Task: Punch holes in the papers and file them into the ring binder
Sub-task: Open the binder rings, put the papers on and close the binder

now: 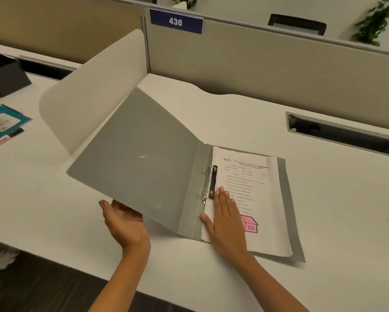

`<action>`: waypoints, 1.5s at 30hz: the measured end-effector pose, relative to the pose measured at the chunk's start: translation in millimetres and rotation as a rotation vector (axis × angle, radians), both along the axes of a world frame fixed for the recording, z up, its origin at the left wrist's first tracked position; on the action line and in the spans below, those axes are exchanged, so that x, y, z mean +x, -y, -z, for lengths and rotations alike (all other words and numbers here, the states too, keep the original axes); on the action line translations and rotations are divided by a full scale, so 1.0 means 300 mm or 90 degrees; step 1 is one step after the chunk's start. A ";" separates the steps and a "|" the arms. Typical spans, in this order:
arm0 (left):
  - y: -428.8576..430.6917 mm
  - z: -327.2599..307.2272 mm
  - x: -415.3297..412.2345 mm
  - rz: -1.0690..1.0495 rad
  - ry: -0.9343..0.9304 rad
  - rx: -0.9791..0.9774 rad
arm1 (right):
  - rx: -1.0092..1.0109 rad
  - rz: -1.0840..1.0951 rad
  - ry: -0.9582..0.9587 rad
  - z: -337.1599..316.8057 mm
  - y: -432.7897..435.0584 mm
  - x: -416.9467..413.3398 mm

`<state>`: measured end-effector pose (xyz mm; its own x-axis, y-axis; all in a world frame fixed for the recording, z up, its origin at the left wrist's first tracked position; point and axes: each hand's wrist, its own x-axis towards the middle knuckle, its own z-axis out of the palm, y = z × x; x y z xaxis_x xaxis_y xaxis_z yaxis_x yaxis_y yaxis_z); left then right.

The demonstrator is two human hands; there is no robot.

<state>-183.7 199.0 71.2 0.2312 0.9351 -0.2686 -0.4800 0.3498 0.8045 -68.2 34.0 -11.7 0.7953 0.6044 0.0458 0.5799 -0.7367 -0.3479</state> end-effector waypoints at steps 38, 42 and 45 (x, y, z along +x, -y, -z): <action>0.270 -0.068 0.276 0.690 -0.298 0.824 | 0.878 0.309 -0.684 -0.416 0.445 0.199; 0.322 -0.036 0.291 0.716 -0.340 0.889 | 0.617 0.377 -0.563 -0.488 0.486 0.216; 0.361 -0.003 0.313 0.709 -0.397 0.936 | 0.454 0.428 -0.431 -0.504 0.483 0.226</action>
